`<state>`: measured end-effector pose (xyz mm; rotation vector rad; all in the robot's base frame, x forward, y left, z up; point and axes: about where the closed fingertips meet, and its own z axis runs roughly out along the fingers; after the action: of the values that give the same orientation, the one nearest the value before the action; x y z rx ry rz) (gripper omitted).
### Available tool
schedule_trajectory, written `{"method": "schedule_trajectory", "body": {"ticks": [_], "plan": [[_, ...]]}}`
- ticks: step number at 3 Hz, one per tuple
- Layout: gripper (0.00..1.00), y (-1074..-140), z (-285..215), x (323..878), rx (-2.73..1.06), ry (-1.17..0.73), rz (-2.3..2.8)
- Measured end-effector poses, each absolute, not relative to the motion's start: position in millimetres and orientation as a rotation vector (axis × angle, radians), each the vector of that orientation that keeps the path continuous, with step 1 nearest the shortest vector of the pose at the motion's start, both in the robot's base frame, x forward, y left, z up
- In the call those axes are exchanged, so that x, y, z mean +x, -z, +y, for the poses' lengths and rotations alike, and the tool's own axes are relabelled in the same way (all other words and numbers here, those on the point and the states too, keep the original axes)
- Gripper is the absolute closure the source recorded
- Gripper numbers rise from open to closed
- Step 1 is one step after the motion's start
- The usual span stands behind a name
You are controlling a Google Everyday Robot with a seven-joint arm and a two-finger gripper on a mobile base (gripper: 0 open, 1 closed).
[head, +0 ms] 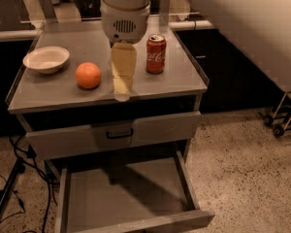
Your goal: Place orange into middle drawer
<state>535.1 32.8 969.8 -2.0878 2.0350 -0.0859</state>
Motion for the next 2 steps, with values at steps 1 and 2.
{"method": "schedule_trajectory", "body": {"ticks": [1,2], "plan": [[0.0,-971.1,40.2,538.4,-2.076,0.084,2.012],[0.0,-970.5,47.6,545.9,-2.028,0.017,1.979]]}}
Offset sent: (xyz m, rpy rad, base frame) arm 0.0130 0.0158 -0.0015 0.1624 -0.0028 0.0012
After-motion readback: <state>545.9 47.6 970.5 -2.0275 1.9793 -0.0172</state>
